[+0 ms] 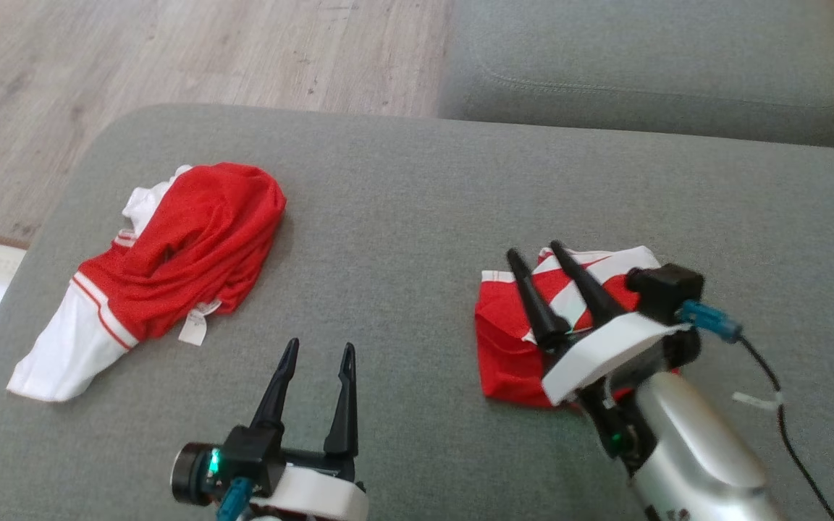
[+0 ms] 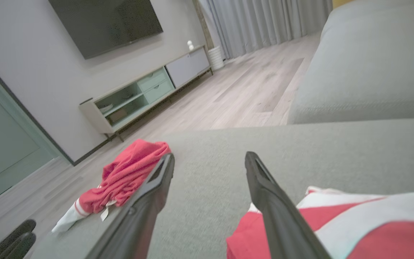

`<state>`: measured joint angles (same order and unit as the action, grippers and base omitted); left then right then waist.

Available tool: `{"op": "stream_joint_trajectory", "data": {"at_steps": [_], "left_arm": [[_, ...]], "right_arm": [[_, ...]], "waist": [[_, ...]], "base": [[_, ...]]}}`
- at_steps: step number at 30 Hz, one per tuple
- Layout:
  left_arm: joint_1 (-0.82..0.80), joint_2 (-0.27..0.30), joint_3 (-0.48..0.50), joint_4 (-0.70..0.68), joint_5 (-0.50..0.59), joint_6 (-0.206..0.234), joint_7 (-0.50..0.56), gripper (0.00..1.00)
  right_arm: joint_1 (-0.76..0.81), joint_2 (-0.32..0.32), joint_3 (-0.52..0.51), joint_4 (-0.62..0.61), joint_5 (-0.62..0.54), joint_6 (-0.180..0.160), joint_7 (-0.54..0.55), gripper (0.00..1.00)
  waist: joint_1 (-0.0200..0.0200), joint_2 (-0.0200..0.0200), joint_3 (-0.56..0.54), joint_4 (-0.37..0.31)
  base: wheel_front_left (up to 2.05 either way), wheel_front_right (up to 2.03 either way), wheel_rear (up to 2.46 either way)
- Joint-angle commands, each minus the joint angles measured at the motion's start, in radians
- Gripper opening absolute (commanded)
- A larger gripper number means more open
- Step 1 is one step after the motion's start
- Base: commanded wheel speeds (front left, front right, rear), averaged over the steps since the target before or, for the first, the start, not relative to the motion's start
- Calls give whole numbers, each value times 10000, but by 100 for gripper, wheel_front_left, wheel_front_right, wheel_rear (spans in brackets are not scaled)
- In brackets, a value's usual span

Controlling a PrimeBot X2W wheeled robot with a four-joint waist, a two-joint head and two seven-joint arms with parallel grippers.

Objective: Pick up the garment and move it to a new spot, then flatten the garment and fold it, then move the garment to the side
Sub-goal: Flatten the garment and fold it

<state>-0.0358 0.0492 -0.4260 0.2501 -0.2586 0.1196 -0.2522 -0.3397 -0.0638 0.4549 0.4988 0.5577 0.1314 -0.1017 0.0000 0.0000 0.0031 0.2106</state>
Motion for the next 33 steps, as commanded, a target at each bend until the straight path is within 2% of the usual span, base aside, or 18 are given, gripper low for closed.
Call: {"op": "stream_joint_trajectory", "data": {"at_steps": [1,7,8,9,15,19,26,33], "left_arm": [[-198,11,277,-361,-95,50,-95,100],[-121,11,232,-402,-116,40,-95,100],[-112,11,214,-414,-105,31,-95,100],[-101,11,202,-421,-93,27,-95,100],[11,11,197,-454,-34,4,-95,100],[8,10,126,-443,-59,-28,-95,100],[-238,10,-170,-329,-196,-106,-95,100],[-517,10,-402,-203,-324,-104,-95,100]], "right_arm": [[-346,44,-243,-470,-328,-7,-179,100],[436,-597,-1234,-897,-1193,-7,-105,100],[659,-726,-1380,-1024,-1315,-7,-42,76],[897,-851,-1511,-1162,-1414,-7,49,1],[2256,-1625,-1890,-1917,-2041,-7,1247,0],[2454,-1697,-2092,-2085,-2304,-7,1801,0],[1543,-1600,-1774,-878,-2317,-7,2345,0],[-304,-1237,-1103,534,-1925,-7,1566,0]], "waist": [[0,0,-86,-129],[0,0,-207,-286],[0,0,-223,-297],[0,0,-243,-308],[0,0,-292,-358],[0,0,-227,-306],[0,0,51,171],[0,0,430,745]], "base": [[0,0,0],[0,0,0],[0,0,0],[0,0,0],[0,0,0],[0,0,0],[0,0,0],[0,0,0]]}}
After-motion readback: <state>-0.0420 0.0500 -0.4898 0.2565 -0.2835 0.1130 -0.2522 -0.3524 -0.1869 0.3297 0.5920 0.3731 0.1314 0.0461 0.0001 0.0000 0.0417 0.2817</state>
